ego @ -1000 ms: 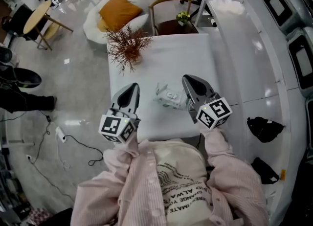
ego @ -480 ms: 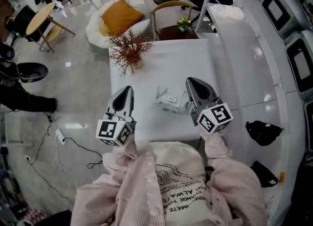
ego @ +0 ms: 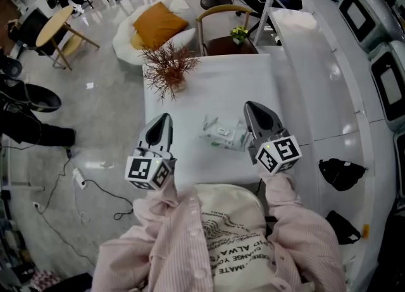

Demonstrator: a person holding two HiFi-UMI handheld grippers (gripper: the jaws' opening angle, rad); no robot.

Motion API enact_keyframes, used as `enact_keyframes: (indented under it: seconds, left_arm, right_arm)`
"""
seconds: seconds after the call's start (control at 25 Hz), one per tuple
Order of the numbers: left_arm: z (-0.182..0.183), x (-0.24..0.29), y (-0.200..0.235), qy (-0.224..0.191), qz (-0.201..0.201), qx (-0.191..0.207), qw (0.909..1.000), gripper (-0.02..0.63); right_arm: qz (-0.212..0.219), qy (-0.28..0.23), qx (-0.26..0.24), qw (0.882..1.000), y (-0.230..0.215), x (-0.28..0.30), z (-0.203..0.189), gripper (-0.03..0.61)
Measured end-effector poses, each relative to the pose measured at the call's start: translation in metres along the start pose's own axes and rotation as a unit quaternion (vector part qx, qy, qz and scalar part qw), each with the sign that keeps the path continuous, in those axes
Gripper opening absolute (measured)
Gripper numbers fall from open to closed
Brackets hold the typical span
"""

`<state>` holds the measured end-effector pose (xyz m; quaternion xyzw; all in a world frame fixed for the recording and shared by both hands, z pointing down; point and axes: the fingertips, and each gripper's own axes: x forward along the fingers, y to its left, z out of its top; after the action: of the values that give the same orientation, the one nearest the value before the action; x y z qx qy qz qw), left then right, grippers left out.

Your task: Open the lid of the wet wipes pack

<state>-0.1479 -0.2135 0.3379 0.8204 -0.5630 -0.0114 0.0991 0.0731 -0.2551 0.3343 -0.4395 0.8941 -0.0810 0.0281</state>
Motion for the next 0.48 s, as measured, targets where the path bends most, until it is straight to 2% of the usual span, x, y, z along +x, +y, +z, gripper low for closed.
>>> enact_keyframes:
  seconds: [0.48]
  left_arm:
    - [-0.0072,0.0036,-0.0007,0.009,0.000,0.001,1.0000,-0.002]
  right_arm:
    - [-0.010,0.003,-0.001,1.000,-0.0049,-0.0026,-0.0044,0.000]
